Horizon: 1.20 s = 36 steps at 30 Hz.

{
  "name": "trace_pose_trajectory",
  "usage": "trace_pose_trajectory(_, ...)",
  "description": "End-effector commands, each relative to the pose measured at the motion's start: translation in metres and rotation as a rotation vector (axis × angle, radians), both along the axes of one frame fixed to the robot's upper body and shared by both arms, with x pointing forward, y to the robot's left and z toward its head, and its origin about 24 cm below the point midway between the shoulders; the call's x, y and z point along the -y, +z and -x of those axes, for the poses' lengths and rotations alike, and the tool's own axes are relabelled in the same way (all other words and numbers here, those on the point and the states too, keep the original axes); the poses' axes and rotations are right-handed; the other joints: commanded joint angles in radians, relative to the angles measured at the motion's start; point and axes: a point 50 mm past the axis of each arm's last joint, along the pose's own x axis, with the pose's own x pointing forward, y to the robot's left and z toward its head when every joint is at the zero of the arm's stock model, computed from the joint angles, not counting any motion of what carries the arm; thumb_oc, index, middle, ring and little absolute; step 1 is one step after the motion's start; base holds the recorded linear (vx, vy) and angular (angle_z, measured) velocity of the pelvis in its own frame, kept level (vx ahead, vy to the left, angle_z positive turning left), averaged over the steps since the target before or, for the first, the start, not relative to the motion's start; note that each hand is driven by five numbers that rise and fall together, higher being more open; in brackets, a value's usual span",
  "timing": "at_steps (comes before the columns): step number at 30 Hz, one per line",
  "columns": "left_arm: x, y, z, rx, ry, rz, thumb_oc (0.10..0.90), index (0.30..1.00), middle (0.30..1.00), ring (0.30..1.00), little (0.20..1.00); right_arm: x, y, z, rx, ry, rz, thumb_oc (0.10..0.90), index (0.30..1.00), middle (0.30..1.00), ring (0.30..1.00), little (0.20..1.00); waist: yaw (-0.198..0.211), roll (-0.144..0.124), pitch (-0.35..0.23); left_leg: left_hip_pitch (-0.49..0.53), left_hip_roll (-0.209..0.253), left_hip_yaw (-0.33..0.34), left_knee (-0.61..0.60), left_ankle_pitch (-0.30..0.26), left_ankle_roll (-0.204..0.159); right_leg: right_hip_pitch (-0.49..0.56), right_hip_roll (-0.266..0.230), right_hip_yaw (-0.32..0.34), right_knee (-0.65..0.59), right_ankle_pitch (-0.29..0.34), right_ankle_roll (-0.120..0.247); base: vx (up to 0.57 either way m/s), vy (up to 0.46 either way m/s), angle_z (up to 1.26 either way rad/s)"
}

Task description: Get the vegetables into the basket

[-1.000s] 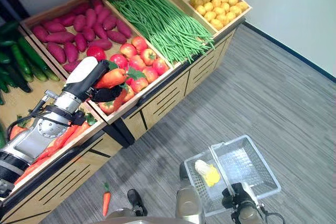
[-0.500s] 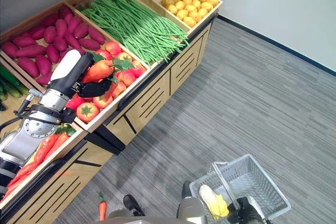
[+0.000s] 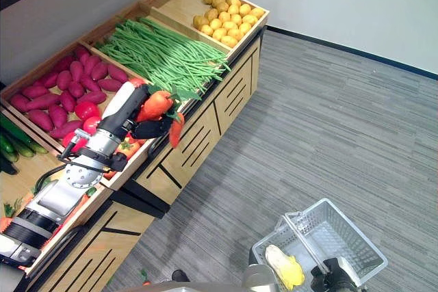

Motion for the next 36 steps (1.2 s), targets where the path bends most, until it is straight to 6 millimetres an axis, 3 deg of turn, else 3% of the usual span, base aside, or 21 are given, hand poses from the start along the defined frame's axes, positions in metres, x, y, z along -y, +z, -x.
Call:
trace_pose_trajectory(1, -0.003, 0.079, -0.006, 0.340, -0.012, 0.050, 0.400, 0.300, 0.300, 0.300, 0.300, 0.036, 0.025, -0.019, 0.090, -0.030, 0.138, 0.400, 0.300, 0.300, 0.300, 0.300, 0.025, -0.033, 0.020, -0.134, -0.074, -0.265, -0.029, -0.054, 0.006, 0.021, -0.010, 0.044, 0.066, -0.106, 0.063, 0.09, 0.035, -0.82)
trace_pose_trajectory(4, -0.004, 0.078, 0.000, 0.359, -0.011, 0.040, 0.400, 0.300, 0.300, 0.300, 0.300, 0.038, 0.030, -0.034, 0.125, -0.016, 0.150, 0.400, 0.300, 0.300, 0.300, 0.300, 0.060, -0.029, 0.026, -0.186, -0.117, -0.442, -0.089, -0.019, 0.011, 0.004, -0.002, 0.138, 0.075, -0.091, 0.078, 0.11, 0.104, -0.75)
trace_pose_trajectory(5, -0.005, 0.080, 0.003, 0.366, -0.017, 0.036, 0.400, 0.300, 0.300, 0.300, 0.300, 0.039, 0.031, -0.036, 0.126, -0.013, 0.152, 0.400, 0.300, 0.300, 0.300, 0.300, 0.059, -0.027, 0.025, -0.176, -0.128, -0.458, -0.085, -0.034, 0.021, -0.004, 0.001, 0.160, 0.086, -0.095, 0.082, 0.10, 0.148, -0.72)
trace_pose_trajectory(9, -0.002, 0.075, 0.005, 0.338, -0.046, 0.023, 0.400, 0.300, 0.300, 0.300, 0.300, 0.034, 0.027, -0.030, 0.102, -0.004, 0.136, 0.400, 0.300, 0.300, 0.300, 0.300, 0.043, -0.026, 0.006, -0.133, -0.127, -0.386, -0.118, -0.047, 0.034, 0.001, -0.025, 0.186, 0.087, -0.094, 0.097, 0.11, 0.205, -0.94)
trace_pose_trajectory(12, 0.000, 0.072, 0.003, 0.318, -0.064, -0.013, 0.400, 0.300, 0.300, 0.300, 0.300, 0.025, 0.024, -0.039, 0.117, 0.027, 0.110, 0.400, 0.300, 0.300, 0.300, 0.300, 0.023, -0.042, -0.012, -0.104, -0.159, -0.308, -0.123, -0.085, 0.068, -0.034, -0.065, 0.246, 0.098, -0.067, 0.139, 0.12, 0.293, -0.55)
trace_pose_trajectory(16, -0.003, 0.073, 0.003, 0.320, -0.058, -0.034, 0.400, 0.300, 0.300, 0.300, 0.300, 0.012, 0.020, -0.047, 0.135, 0.050, 0.076, 0.400, 0.300, 0.300, 0.300, 0.300, 0.021, -0.051, -0.015, -0.084, -0.179, -0.232, -0.109, -0.120, 0.093, -0.072, -0.091, 0.296, 0.110, -0.032, 0.168, 0.06, 0.235, -0.77)
trace_pose_trajectory(17, -0.004, 0.073, 0.004, 0.320, -0.052, -0.041, 0.400, 0.300, 0.300, 0.300, 0.300, 0.009, 0.019, -0.049, 0.145, 0.058, 0.067, 0.400, 0.300, 0.300, 0.300, 0.300, 0.018, -0.054, -0.014, -0.077, -0.182, -0.216, -0.110, -0.125, 0.097, -0.082, -0.095, 0.306, 0.114, -0.015, 0.176, 0.01, 0.210, -0.83)
trace_pose_trajectory(18, -0.006, 0.073, 0.005, 0.324, -0.048, -0.045, 0.400, 0.300, 0.300, 0.300, 0.300, 0.006, 0.019, -0.054, 0.157, 0.072, 0.066, 0.400, 0.300, 0.300, 0.300, 0.300, 0.014, -0.061, -0.012, -0.070, -0.195, -0.183, -0.113, -0.134, 0.105, -0.116, -0.115, 0.315, 0.117, 0.058, 0.200, -0.01, 0.150, -0.65)
trace_pose_trajectory(19, -0.006, 0.073, 0.005, 0.324, -0.047, -0.045, 0.400, 0.300, 0.300, 0.300, 0.300, 0.006, 0.020, -0.054, 0.157, 0.073, 0.066, 0.400, 0.300, 0.300, 0.300, 0.300, 0.017, -0.062, -0.013, -0.071, -0.195, -0.180, -0.113, -0.135, 0.105, -0.118, -0.115, 0.319, 0.115, 0.060, 0.201, -0.03, 0.135, -0.71)
trace_pose_trajectory(20, -0.007, 0.075, 0.005, 0.331, -0.045, -0.050, 0.400, 0.300, 0.300, 0.300, 0.300, 0.007, 0.020, -0.056, 0.159, 0.067, 0.068, 0.400, 0.300, 0.300, 0.300, 0.300, 0.020, -0.058, -0.009, -0.071, -0.191, -0.162, -0.113, -0.134, 0.108, -0.137, -0.123, 0.295, 0.125, 0.077, 0.203, -0.07, 0.091, -0.53)
trace_pose_trajectory(22, -0.013, 0.076, 0.007, 0.328, -0.026, -0.067, 0.400, 0.300, 0.300, 0.300, 0.300, 0.004, 0.019, -0.057, 0.165, 0.063, 0.062, 0.400, 0.300, 0.300, 0.300, 0.300, 0.050, -0.039, 0.002, -0.073, -0.166, -0.106, -0.106, -0.137, 0.115, -0.134, -0.151, 0.107, 0.205, 0.015, 0.175, -0.11, 0.139, -0.82)
trace_pose_trajectory(23, -0.016, 0.076, 0.009, 0.327, -0.020, -0.075, 0.400, 0.300, 0.300, 0.300, 0.300, 0.004, 0.018, -0.055, 0.160, 0.067, 0.063, 0.400, 0.300, 0.300, 0.300, 0.300, 0.055, -0.036, -0.002, -0.070, -0.158, -0.082, -0.115, -0.131, 0.114, -0.112, -0.159, 0.047, 0.236, -0.013, 0.165, -0.09, 0.089, -1.43)
trace_pose_trajectory(25, -0.021, 0.075, 0.013, 0.315, -0.011, -0.094, 0.400, 0.300, 0.300, 0.300, 0.300, 0.004, 0.018, -0.054, 0.148, 0.074, 0.070, 0.400, 0.300, 0.300, 0.300, 0.300, 0.083, -0.043, -0.019, -0.070, -0.142, -0.037, -0.124, -0.119, 0.108, -0.075, -0.185, -0.032, 0.262, -0.025, 0.161, -0.07, -0.044, -1.19)
trace_pose_trajectory(27, -0.022, 0.073, 0.014, 0.301, -0.014, -0.104, 0.400, 0.300, 0.300, 0.300, 0.300, 0.004, 0.020, -0.058, 0.168, 0.089, 0.076, 0.400, 0.300, 0.300, 0.300, 0.300, 0.086, -0.065, -0.037, -0.062, -0.134, -0.009, -0.130, -0.106, 0.089, -0.051, -0.171, -0.037, 0.169, -0.014, 0.171, 0.00, -0.184, -0.76)
trace_pose_trajectory(30, -0.021, 0.068, 0.013, 0.277, -0.017, -0.092, 0.400, 0.300, 0.300, 0.300, 0.300, 0.007, 0.024, -0.063, 0.193, 0.087, 0.094, 0.400, 0.300, 0.300, 0.300, 0.300, 0.084, -0.070, -0.042, -0.056, -0.113, 0.008, -0.124, -0.097, 0.071, -0.025, -0.142, -0.054, 0.090, -0.023, 0.167, 0.00, -0.226, -0.28)
trace_pose_trajectory(31, -0.021, 0.062, 0.013, 0.255, -0.016, -0.077, 0.400, 0.300, 0.300, 0.300, 0.300, 0.006, 0.030, -0.074, 0.239, 0.109, 0.095, 0.400, 0.300, 0.300, 0.300, 0.300, 0.077, -0.074, -0.045, -0.048, -0.095, 0.017, -0.133, -0.077, 0.053, -0.011, -0.115, -0.044, 0.047, -0.022, 0.160, -0.02, -0.218, -0.30)
trace_pose_trajectory(36, -0.017, 0.051, 0.010, 0.210, -0.024, -0.057, 0.400, 0.300, 0.300, 0.300, 0.300, 0.012, 0.046, -0.095, 0.326, 0.144, 0.128, 0.400, 0.300, 0.300, 0.300, 0.300, 0.070, -0.072, -0.048, -0.029, -0.064, 0.018, -0.153, -0.044, 0.028, 0.013, -0.073, -0.034, 0.003, -0.026, 0.145, -0.01, -0.184, -0.26)
